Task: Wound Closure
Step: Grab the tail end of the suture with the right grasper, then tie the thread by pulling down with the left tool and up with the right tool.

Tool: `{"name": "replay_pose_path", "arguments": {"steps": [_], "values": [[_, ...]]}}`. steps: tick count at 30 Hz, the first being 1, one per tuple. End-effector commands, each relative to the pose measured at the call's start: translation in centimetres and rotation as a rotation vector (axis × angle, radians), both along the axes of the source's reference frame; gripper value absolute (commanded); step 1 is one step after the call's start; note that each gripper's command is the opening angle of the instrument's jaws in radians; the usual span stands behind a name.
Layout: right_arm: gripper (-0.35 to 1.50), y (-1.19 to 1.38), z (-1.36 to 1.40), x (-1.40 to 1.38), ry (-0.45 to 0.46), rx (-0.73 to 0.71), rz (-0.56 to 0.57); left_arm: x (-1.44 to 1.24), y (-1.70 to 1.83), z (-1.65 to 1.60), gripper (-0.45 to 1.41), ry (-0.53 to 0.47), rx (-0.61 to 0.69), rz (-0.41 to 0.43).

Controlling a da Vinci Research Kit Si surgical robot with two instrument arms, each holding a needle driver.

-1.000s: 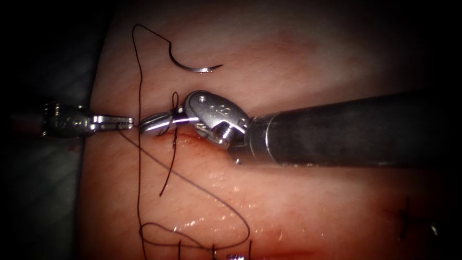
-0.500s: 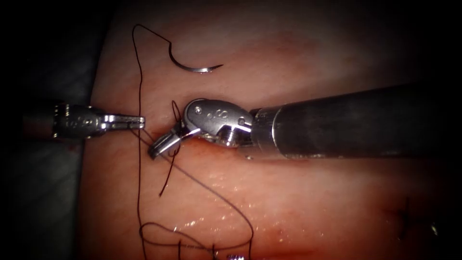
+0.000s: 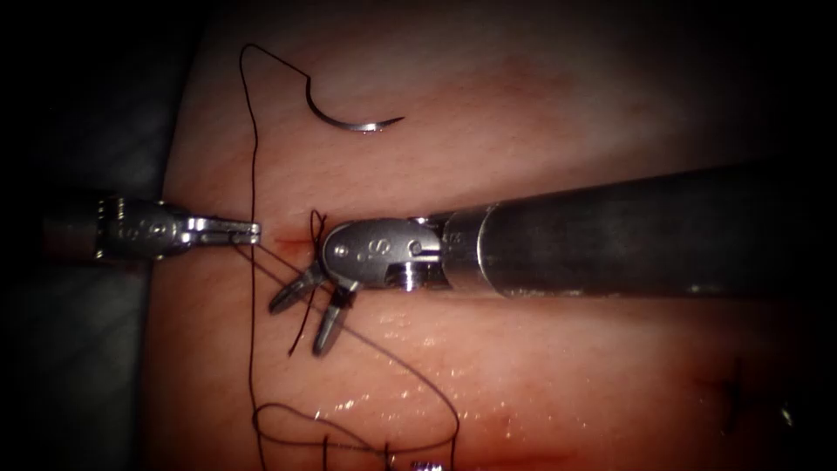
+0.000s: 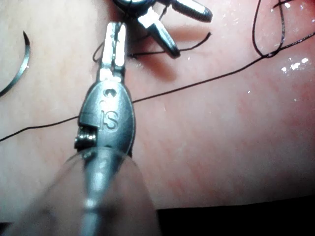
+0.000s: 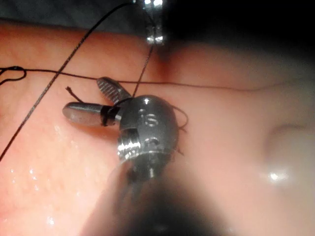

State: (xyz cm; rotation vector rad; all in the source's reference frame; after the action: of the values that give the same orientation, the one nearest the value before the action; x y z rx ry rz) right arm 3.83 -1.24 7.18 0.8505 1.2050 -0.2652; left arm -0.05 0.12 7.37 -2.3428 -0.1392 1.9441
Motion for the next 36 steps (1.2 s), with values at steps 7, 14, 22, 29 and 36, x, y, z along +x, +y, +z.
{"name": "replay_pose_path", "arguments": {"steps": [7, 14, 22, 29, 36], "values": [[0.89, -0.18, 0.09, 0.15, -0.017, -0.079, -0.061, -0.05, -0.01, 0.06, -0.45, 0.001, 0.004, 0.001], [0.47, -0.27, 0.11, 0.29, -0.049, -0.143, -0.083, -0.05, -0.05, 0.06, -0.45, 0.001, 0.012, 0.003], [-0.35, -0.25, 0.10, 0.26, -0.060, -0.140, -0.150, -0.04, -0.16, 0.06, -0.45, 0.006, 0.019, 0.012], [-0.35, 0.15, 0.04, 0.12, -0.008, -0.090, -0.025, -0.02, -0.44, 0.09, -0.45, 0.025, 0.008, 0.045], [-0.35, 0.56, 0.23, -0.04, 0.011, -0.038, 0.109, -0.24, -1.10, -0.49, -0.45, 0.088, -0.024, 0.098]]}}
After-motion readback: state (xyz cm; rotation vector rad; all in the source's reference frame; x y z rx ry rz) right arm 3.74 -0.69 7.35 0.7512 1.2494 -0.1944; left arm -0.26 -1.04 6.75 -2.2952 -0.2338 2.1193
